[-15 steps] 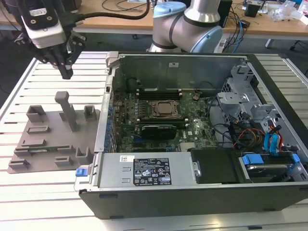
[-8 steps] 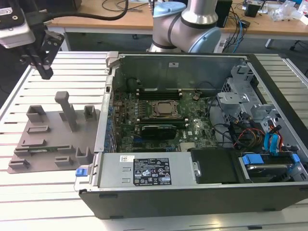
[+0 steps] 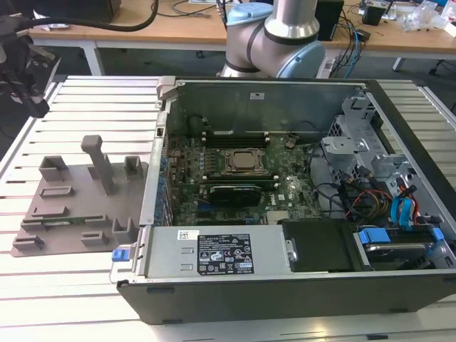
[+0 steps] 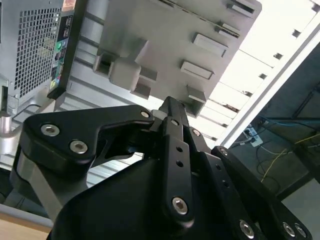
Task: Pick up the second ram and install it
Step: 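Reach for the second ram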
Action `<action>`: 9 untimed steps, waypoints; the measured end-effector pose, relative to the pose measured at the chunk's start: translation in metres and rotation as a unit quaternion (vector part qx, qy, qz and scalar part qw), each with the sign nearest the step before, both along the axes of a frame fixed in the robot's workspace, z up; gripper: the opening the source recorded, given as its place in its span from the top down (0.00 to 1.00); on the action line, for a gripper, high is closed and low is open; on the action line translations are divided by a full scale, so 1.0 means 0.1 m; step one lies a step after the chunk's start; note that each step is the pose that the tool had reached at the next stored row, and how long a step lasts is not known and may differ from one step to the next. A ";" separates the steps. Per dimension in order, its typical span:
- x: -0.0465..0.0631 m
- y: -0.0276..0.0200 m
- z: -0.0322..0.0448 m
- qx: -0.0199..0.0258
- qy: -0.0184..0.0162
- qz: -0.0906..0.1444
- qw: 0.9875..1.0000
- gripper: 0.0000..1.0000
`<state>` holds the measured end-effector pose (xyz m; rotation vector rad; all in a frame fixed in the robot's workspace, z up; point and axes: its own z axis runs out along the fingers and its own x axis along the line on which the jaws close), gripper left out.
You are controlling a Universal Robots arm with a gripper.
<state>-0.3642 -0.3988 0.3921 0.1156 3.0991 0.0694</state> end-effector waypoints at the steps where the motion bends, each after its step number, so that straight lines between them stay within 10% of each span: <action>1: -0.08 0.000 -0.001 0.000 0.000 0.000 1.000 0.90; 9: -0.47 0.000 -0.006 0.000 0.000 0.000 1.000 0.90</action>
